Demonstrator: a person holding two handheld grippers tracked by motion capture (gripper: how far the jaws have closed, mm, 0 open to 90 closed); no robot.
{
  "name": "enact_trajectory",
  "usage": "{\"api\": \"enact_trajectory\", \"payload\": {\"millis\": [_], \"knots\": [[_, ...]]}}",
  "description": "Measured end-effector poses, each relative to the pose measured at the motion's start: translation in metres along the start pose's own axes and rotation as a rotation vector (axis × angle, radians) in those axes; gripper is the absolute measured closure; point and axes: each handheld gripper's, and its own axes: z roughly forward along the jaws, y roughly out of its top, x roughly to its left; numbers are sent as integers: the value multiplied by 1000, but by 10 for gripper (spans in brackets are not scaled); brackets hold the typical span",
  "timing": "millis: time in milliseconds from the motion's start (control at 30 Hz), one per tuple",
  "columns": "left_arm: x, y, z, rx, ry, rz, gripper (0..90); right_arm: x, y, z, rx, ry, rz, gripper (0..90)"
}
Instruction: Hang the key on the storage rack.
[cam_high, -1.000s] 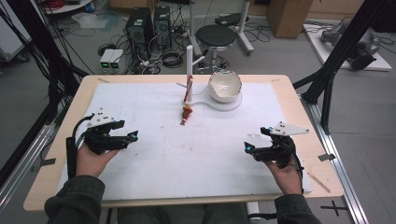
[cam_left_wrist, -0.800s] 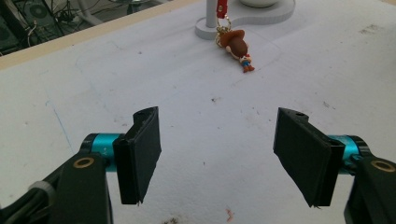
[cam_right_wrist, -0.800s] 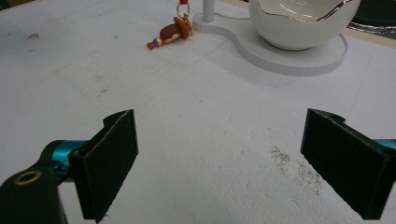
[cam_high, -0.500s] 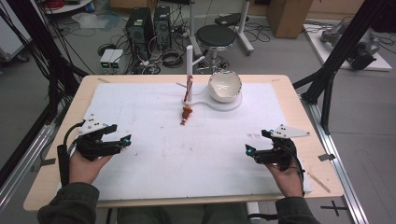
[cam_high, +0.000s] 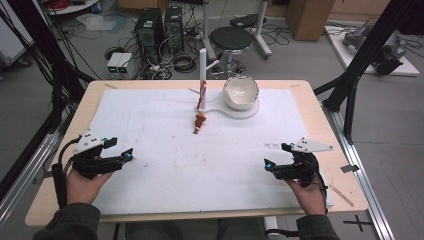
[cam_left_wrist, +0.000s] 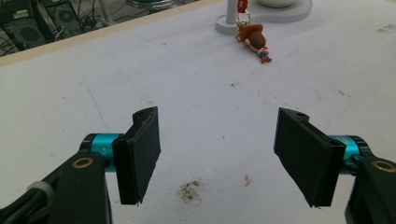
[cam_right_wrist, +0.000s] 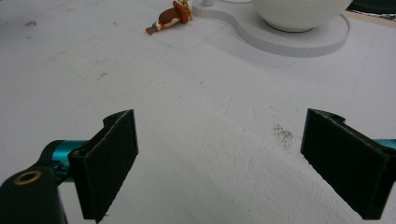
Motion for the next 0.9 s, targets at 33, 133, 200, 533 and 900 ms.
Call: {"api": "enact_trajectory", "payload": {"millis": [33,133,200,533,900], "knots": [[0,-2,-1,0,1,-1,317,0,-1,0,1,-2,1,101],[1,-7,-3,-4,10,-14,317,-1,-2,-1,4,-5,9,101],[1,-10,-5,-2,15,-16,317,-1,-3,-2,3,-7,7,101],[3,-21,-13,-9,32,-25,315,1,-8,0,13,-6,11,101],[0,-29,-11,-1,33,-32,311,3,-14,0,17,-4,11,101]]}}
